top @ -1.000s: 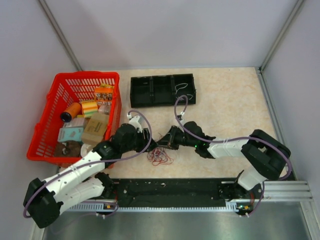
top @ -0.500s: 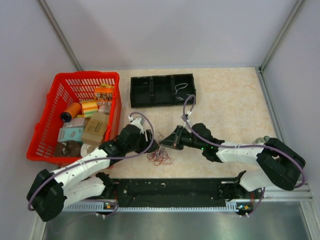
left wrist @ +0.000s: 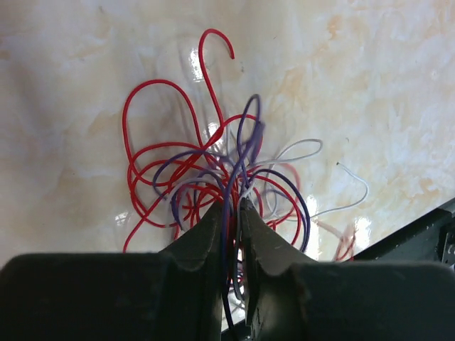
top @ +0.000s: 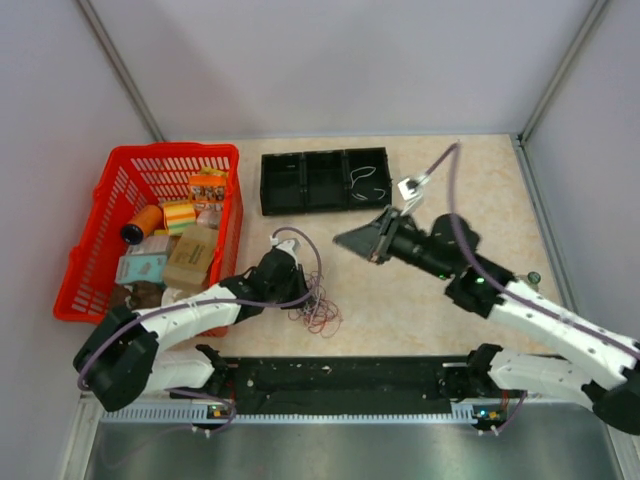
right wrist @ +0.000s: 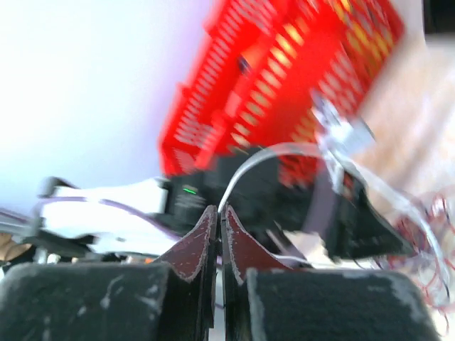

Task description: Untangle the cables

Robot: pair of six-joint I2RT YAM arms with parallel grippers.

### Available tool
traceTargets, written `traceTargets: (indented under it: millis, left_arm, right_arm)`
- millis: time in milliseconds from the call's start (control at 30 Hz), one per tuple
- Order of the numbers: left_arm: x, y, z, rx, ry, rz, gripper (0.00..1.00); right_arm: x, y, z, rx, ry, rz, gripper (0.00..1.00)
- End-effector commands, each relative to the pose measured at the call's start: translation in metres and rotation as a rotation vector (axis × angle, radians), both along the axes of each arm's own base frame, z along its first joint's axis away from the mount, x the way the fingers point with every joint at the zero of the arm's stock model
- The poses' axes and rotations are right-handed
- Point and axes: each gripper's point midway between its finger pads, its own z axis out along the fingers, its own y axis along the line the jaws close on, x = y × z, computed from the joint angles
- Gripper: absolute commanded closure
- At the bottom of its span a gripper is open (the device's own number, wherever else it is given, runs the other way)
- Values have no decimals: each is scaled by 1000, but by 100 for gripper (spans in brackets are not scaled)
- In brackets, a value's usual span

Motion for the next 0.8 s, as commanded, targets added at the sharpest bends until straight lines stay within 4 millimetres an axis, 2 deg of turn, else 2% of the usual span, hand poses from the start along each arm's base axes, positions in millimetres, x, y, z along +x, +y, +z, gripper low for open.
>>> traceTargets:
  millis: [0, 67, 133, 200, 333, 400, 467, 500, 600, 667, 700, 767]
  left_arm:
    - [15, -2, 14, -25, -63, 49, 87]
    - [15, -2, 17, -56, -90, 56, 87]
    - [13, 0, 18, -73, -101, 60, 90]
    - [16, 4, 17, -67, -125, 80, 91]
    - [14, 6, 14, -72, -133, 78, 94]
    - [13, 8, 9, -60, -125, 85, 100]
    - [15, 9, 6, -49, -116, 101, 100]
    - [16, 10, 5, -45, -116, 109, 100]
    - [20, 11, 5, -35, -113, 132, 100]
    - [20, 12, 5, -34, -114, 139, 100]
    - [20, 13, 5, -33, -117, 143, 95]
    - [20, 14, 9, -44, -132, 147, 78]
  right_arm:
    - [-4, -68, 136, 36, -347, -190, 100]
    - [-9, -95, 182, 40, -444, -266, 100]
    - [-11, -115, 218, 40, -526, -331, 100]
    - [-14, -130, 247, 30, -606, -371, 100]
    - [-16, -154, 292, 17, -700, -459, 100]
    - [-28, -168, 330, 58, -768, -476, 100]
    - [-40, -187, 367, 97, -829, -513, 100]
    - [-41, -188, 382, 108, -853, -520, 100]
    - [-70, -210, 434, 212, -959, -525, 100]
    - [-78, -215, 451, 250, -992, -521, 100]
    - [-78, -214, 452, 256, -989, -519, 100]
    - [-62, -193, 432, 203, -945, -486, 100]
